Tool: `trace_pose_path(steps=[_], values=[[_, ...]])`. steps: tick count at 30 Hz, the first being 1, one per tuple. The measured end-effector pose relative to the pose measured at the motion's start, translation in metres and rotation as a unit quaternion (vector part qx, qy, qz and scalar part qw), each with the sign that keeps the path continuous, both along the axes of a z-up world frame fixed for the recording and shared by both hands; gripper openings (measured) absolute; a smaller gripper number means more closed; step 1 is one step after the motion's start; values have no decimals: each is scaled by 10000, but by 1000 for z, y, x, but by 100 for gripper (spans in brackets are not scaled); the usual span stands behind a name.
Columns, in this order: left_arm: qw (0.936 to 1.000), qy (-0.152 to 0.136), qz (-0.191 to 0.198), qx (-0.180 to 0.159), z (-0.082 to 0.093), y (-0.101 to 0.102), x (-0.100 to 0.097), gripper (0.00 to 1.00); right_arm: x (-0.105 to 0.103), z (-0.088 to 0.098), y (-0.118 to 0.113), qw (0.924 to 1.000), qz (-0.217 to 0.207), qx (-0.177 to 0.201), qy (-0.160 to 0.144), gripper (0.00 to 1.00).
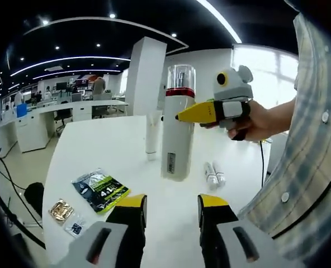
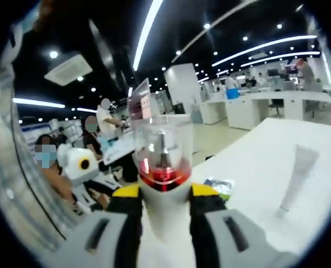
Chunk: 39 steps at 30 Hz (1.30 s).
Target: Arrange the skincare products in the storage area until every visible bottle or jar stands upright without overlapping.
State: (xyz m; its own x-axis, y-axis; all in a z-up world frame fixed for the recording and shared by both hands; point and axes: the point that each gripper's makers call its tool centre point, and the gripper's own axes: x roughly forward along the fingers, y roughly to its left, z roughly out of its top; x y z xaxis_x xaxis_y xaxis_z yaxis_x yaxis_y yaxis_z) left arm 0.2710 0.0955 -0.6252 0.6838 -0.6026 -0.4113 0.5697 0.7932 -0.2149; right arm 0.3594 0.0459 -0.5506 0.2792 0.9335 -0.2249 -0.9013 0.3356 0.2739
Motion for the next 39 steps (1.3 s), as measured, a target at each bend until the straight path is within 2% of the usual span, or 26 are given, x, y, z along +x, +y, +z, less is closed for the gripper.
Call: trace_pose_path(steps=[5, 9, 18, 22, 27, 39], values=[[9999, 91, 131, -17, -1, 7, -1, 38, 28, -17, -29, 9987, -384, -302, -129, 29], [9995, 161, 251, 58, -3, 15, -2, 51, 53, -35, -58, 9954, -749, -568, -204, 29], [9986, 367, 366, 114, -7, 26, -11, 54, 98, -69, -117, 9838, -1511, -940, -227, 29], [9981, 458, 384, 149, -10, 28, -13, 55, 112, -79, -132, 9805, -1698, -971, -192, 29], [9978, 532, 359, 193, -11, 29, -16, 55, 129, -89, -145, 9770, -1786, -1112, -350, 29], [9963, 713, 387, 293, -15, 37, -26, 55, 158, -103, -151, 9747, -1824, -1150, -583, 29]])
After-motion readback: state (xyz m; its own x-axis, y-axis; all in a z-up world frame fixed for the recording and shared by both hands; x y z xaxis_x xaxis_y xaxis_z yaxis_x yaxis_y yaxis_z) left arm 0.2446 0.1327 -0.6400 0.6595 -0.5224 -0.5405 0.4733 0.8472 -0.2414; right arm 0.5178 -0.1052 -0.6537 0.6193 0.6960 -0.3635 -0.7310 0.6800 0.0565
